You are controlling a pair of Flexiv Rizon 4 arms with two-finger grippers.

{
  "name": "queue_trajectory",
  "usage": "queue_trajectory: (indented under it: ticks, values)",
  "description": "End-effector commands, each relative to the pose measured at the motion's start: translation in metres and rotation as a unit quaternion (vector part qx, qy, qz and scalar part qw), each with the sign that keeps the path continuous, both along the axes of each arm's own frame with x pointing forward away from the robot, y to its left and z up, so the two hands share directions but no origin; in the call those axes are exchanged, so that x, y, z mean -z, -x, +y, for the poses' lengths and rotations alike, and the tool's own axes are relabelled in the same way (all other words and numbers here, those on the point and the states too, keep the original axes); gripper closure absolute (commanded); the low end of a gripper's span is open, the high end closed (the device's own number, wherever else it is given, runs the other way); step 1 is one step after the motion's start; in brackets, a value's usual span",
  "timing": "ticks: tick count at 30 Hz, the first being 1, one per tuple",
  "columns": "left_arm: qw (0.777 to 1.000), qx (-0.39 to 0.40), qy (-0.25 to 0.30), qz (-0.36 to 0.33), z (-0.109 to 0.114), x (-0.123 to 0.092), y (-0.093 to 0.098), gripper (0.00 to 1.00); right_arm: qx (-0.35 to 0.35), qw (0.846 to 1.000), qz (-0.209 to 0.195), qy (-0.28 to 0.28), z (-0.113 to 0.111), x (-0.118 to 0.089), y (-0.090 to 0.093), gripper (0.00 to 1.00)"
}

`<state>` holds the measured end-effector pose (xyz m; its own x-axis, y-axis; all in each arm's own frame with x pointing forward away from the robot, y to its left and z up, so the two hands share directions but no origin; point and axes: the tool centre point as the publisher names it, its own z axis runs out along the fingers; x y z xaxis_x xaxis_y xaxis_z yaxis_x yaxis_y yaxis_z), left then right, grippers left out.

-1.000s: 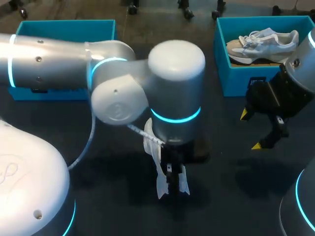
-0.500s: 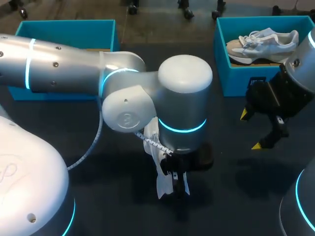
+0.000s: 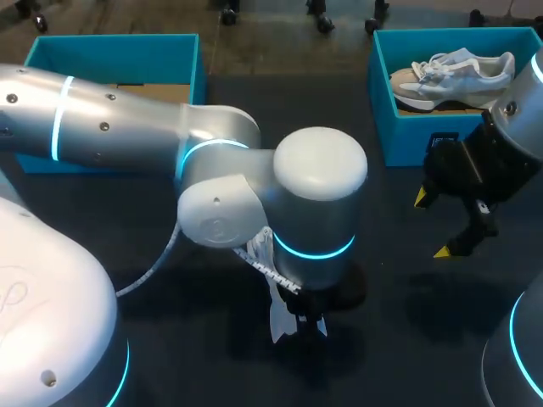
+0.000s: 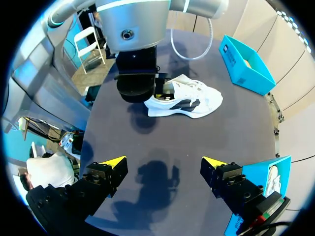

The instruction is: Take the shoe out of the shoebox, open the shoe tongue, remove and reinsert the insole, then place the shoe into the shoebox

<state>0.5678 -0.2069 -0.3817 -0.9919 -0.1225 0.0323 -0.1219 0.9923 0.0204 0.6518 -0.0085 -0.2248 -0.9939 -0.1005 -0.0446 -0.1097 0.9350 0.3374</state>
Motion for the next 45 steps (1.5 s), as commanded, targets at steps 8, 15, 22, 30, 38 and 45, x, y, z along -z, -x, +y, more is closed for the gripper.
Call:
queue_trajectory:
  ticks: [8,15,22,30,38,45]
  values:
    - [1.0,-0.022,-0.016,-0.006,-0.005,0.008,-0.009,1.0,-0.001,1.0,0.001,0.001,0.001,0.001,-0.001,0.0]
    - [0.999,-0.028,-0.026,-0.002,-0.004,0.01,-0.019,1.0,-0.001,1.0,0.001,0.001,0.001,0.001,-0.001,0.0]
    - [0.999,-0.003,-0.018,0.026,0.0,-0.013,-0.037,1.0,-0.001,1.0,0.001,0.001,0.001,0.001,-0.001,0.0]
    - [0.997,0.057,-0.03,0.032,0.005,-0.065,-0.068,1.0,-0.001,1.0,0.001,0.001,0.001,0.001,-0.001,0.0]
    - [0.997,0.061,-0.047,0.018,0.015,-0.109,-0.093,1.0,-0.001,1.0,0.001,0.001,0.001,0.001,-0.001,0.0]
    - [0.994,0.085,-0.057,0.049,0.029,-0.146,-0.126,1.0,-0.001,1.0,0.001,0.001,0.001,0.001,-0.001,0.0]
